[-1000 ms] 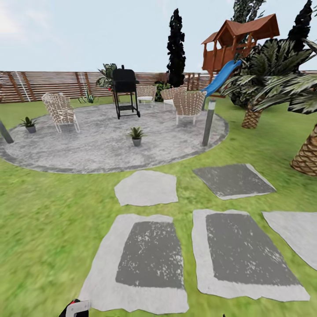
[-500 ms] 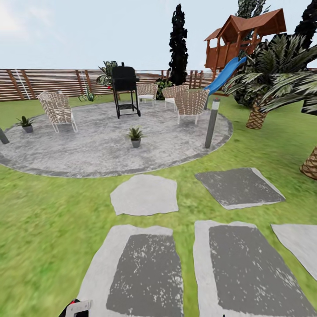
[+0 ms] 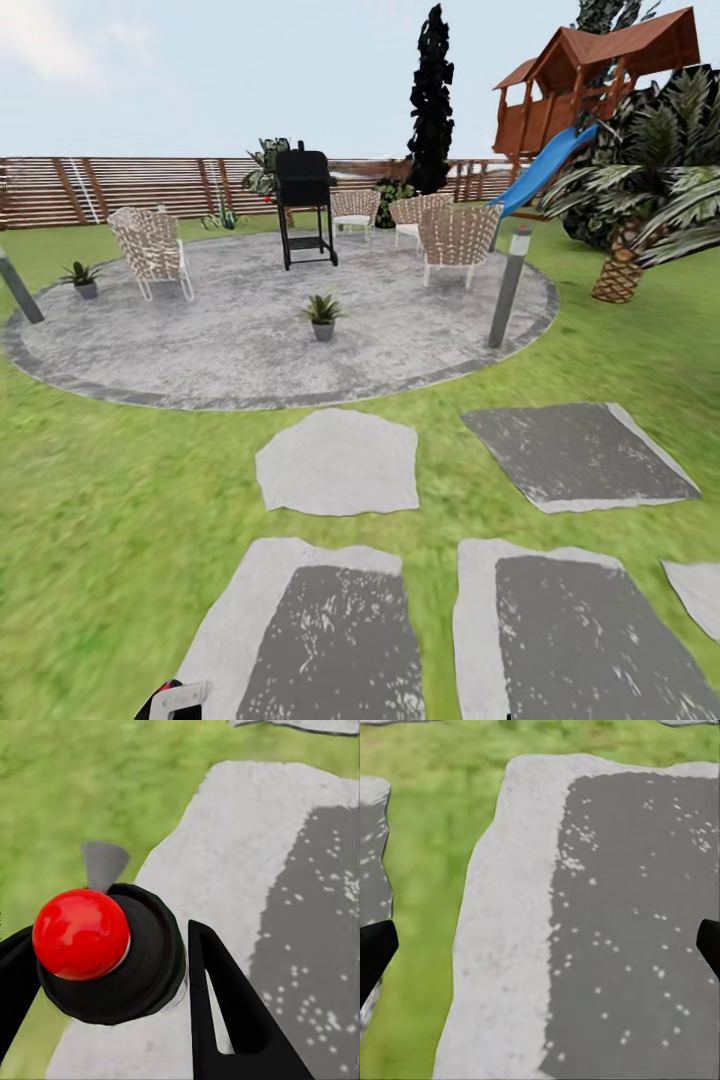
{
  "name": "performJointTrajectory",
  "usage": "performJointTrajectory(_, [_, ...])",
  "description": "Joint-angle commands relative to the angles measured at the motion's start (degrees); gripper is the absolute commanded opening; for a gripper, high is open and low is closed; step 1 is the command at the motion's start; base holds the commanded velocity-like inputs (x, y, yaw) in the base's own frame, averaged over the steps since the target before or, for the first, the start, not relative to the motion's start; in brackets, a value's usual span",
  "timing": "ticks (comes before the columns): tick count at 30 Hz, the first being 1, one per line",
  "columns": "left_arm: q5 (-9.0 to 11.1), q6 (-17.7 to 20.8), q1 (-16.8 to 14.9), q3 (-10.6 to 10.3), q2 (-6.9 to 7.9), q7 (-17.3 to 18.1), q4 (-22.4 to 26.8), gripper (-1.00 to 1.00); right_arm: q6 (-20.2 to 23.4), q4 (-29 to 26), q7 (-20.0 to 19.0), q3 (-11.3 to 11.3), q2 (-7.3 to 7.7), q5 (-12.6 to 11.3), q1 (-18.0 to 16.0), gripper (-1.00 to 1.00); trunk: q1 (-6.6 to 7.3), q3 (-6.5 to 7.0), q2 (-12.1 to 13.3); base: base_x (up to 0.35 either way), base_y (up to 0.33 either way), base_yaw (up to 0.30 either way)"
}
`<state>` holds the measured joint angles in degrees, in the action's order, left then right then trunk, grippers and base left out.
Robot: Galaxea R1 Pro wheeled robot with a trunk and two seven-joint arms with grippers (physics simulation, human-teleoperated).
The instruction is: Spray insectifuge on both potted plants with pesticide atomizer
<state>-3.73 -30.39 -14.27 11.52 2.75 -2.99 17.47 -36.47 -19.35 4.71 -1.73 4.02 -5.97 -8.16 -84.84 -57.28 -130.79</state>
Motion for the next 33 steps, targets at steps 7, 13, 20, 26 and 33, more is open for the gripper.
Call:
performJointTrajectory(7, [-0.4,-0.2,-0.05,0.08,-0.02,-0.32,-0.07,-1.0,-0.18,0.02,-0.05,-0.19,0.02,-0.54,-0.01,1.0,-0.02,-0.05,-0.02,0.338,-0.093,0.277])
performJointTrajectory(13, [-0.4,-0.2,-0.05,0.08,-0.02,-0.3,-0.07,-1.0,-0.18,0.01,-0.06,-0.17,0.02,-0.54,-0.01,1.0,-0.02,-0.05,-0.02,0.338,-0.093,0.19])
performJointTrajectory(20, [-0.4,-0.2,-0.05,0.08,-0.02,-0.28,-0.07,-1.0,-0.18,0.02,-0.09,-0.18,0.02,-0.45,-0.01,1.0,-0.02,-0.05,-0.02,0.338,-0.093,0.01])
performJointTrajectory(26, [-0.4,-0.2,-0.05,0.08,-0.02,-0.32,-0.07,-1.0,-0.18,0.02,-0.11,-0.19,0.02,-0.45,-0.01,1.0,-0.02,-0.05,-0.02,0.338,-0.093,0.0])
performJointTrajectory(33, [-0.4,-0.2,-0.05,0.08,-0.02,-0.31,-0.07,-1.0,-0.18,0.02,-0.08,-0.19,0.02,-0.43,-0.01,1.0,-0.02,-0.05,-0.02,0.338,-0.093,0.0])
